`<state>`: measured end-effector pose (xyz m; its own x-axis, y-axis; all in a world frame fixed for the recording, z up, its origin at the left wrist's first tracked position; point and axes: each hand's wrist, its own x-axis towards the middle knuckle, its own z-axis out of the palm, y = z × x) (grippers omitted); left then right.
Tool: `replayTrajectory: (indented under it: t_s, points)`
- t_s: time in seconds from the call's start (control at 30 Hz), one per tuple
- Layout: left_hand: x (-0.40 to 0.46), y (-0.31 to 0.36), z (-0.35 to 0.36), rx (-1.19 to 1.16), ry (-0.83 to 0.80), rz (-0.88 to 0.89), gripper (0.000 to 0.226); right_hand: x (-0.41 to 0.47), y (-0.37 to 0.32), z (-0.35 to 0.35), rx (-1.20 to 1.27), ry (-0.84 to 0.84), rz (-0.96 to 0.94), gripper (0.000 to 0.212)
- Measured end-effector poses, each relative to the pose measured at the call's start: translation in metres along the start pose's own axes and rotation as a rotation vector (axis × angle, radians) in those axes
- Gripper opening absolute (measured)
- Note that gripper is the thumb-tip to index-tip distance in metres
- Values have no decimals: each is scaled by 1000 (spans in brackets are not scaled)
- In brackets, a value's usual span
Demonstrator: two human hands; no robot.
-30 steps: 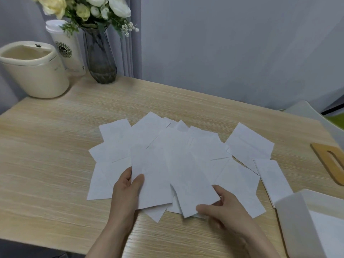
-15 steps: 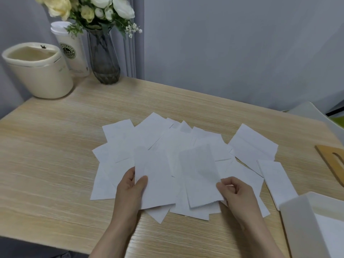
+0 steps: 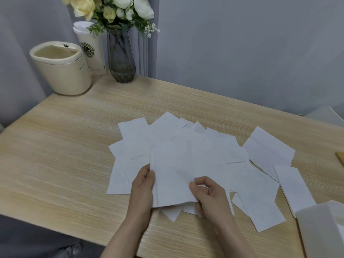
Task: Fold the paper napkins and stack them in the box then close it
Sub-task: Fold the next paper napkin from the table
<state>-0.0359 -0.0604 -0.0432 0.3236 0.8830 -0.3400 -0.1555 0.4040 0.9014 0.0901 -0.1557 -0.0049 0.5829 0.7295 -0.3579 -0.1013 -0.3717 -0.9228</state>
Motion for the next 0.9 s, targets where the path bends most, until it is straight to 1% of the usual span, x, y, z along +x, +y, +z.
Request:
replayTrajectory:
  t_s: [0.1,0.2,0.3,0.37,0.47,0.57,0.63,0.73,0.83,0.9]
  points:
    - [-1,3,0,26,-7,18,21,1,4,9,-15,-7,-18,9]
    - [-3,4,0,82,4,68,32,1,7,12,-33,-13,-35,12]
    - [-4,4,0,57,13,50,38,2,8,13,-48,-13,-36,12]
    - [-4,3,0,74,12,56,34,2,10,13,-66,-1,-40,13]
    - [-3,2,0,46,0,21,24,2,11,13,-80,-3,-44,13]
    - [-4,0,-1,44,-17,11,25,1,11,12,-95,4,-50,10]
    - [-4,0,-1,38,-16,17,25,0,11,12,-125,47,-84,2]
    - [-4,0,-2,20,-17,11,24,-1,13,10,-160,120,-138,14]
    - [-4,1,-3,-6,-22,-7,23,-2,10,8,-107,59,-68,17]
    - [-3,1,-4,-11,-27,-19,22,-3,10,7,-64,22,-36,14]
